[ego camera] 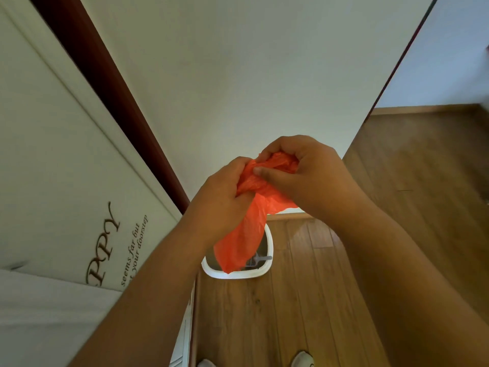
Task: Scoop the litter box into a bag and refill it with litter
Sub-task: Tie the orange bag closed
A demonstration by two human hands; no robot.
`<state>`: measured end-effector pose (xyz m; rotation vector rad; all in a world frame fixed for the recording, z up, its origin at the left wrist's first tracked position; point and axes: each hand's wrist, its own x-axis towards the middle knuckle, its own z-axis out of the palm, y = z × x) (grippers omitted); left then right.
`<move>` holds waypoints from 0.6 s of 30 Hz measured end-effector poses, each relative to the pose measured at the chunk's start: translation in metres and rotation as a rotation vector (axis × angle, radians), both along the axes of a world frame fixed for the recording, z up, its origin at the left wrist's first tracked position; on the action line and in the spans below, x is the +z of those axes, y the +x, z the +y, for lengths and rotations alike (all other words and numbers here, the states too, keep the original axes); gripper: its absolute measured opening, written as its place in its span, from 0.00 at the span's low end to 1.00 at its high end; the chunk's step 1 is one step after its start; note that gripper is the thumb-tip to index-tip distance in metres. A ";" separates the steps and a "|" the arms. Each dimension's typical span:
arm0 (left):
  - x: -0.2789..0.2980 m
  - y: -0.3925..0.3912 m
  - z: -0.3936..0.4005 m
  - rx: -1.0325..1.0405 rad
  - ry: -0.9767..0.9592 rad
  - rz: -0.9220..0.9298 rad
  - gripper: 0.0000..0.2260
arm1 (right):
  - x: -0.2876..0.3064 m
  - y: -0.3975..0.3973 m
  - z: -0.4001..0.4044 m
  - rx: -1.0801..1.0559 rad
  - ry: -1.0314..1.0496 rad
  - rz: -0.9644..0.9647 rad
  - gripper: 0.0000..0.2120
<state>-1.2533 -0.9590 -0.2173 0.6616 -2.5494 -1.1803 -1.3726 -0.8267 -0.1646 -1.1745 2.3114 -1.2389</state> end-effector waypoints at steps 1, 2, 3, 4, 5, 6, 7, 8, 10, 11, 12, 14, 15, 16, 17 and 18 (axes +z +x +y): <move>0.014 0.002 0.005 -0.004 -0.003 0.003 0.13 | 0.014 0.003 0.006 -0.002 -0.001 0.005 0.05; 0.025 0.004 0.010 -0.011 -0.009 0.009 0.13 | 0.025 0.004 0.012 -0.001 0.000 0.020 0.05; 0.035 0.004 0.015 -0.020 -0.020 0.014 0.12 | 0.035 0.005 0.017 0.004 0.008 0.046 0.05; 0.043 0.005 0.021 -0.023 -0.025 0.016 0.12 | 0.044 0.007 0.022 0.010 0.021 0.071 0.05; 0.050 0.006 0.026 -0.023 -0.027 0.014 0.12 | 0.051 0.008 0.028 0.015 0.030 0.091 0.06; 0.056 0.006 0.032 -0.025 -0.033 0.013 0.12 | 0.058 0.009 0.034 0.016 0.029 0.105 0.06; 0.062 0.006 0.037 -0.031 -0.040 0.016 0.12 | 0.064 0.009 0.041 0.015 0.022 0.115 0.06; 0.067 0.006 0.042 -0.038 -0.042 0.022 0.12 | 0.070 0.010 0.048 0.021 0.019 0.123 0.07; 0.076 0.006 0.051 -0.052 -0.048 0.032 0.12 | 0.079 0.012 0.063 0.070 0.049 0.152 0.13; 0.079 0.006 0.055 -0.058 -0.053 0.031 0.12 | 0.082 0.013 0.070 0.106 0.074 0.167 0.16; 0.081 0.007 0.059 -0.064 -0.053 0.032 0.12 | 0.086 0.014 0.076 0.135 0.098 0.181 0.19; 0.085 0.006 0.065 -0.072 -0.055 0.057 0.13 | 0.091 0.016 0.087 0.173 0.131 0.220 0.25; 0.087 0.006 0.068 -0.075 -0.057 0.079 0.15 | 0.093 0.017 0.092 0.185 0.139 0.242 0.27; 0.088 0.006 0.071 -0.077 -0.057 0.098 0.16 | 0.094 0.017 0.096 0.191 0.136 0.261 0.28; 0.090 0.005 0.073 -0.082 -0.055 0.110 0.16 | 0.095 0.018 0.100 0.190 0.125 0.275 0.28; 0.091 0.004 0.076 -0.093 -0.047 0.113 0.16 | 0.097 0.018 0.105 0.183 0.113 0.284 0.27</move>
